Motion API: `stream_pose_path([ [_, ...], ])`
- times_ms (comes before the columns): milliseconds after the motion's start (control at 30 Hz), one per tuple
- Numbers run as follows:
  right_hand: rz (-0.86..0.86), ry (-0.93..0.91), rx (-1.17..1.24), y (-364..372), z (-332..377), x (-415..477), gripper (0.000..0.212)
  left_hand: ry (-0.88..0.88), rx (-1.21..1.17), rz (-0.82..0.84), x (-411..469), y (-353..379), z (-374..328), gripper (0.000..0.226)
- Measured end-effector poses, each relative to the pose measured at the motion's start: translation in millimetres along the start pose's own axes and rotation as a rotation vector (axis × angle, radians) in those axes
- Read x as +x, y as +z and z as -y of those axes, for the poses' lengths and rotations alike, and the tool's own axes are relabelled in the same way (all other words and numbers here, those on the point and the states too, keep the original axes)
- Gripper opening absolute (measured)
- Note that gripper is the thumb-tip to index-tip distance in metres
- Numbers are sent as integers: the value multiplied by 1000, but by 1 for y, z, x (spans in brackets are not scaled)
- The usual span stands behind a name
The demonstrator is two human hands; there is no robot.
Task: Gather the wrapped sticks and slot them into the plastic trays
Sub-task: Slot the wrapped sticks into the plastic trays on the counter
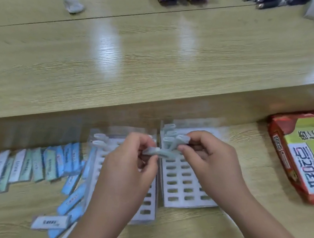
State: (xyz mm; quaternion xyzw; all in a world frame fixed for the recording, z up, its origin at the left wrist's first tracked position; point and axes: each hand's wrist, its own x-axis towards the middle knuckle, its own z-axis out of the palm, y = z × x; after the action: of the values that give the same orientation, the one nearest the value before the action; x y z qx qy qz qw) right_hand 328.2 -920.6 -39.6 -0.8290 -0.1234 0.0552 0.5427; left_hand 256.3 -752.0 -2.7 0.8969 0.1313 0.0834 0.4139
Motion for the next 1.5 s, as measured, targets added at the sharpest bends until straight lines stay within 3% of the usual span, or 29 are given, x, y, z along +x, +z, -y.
stream_pose_path([
  [200,54,-26,-10,3,-9,5,16,172,199,-15,1,10,-4,15],
  [433,79,-115,-193,0,-7,9,13,246,248,-2,9,11,-1,24],
  [600,78,-130,-212,0,-6,8,14,268,245,35,11,10,0,25],
  [733,79,-110,-169,2,-8,9,6,306,379,53,11,14,0,20],
  [833,147,-135,-309,3,-9,8,11,309,431,48,9,19,-1,21],
  [1000,135,-195,-499,4,-4,10,15,247,330,-17,8,21,2,25],
  [1100,131,-179,-493,4,-5,9,9,276,336,4,10,21,7,14],
  [1267,153,-81,-440,1,-4,7,14,262,344,2,12,26,8,17],
  [1500,-123,-124,-302,0,33,-24,20,288,171,-113,-8,-8,22,18],
])
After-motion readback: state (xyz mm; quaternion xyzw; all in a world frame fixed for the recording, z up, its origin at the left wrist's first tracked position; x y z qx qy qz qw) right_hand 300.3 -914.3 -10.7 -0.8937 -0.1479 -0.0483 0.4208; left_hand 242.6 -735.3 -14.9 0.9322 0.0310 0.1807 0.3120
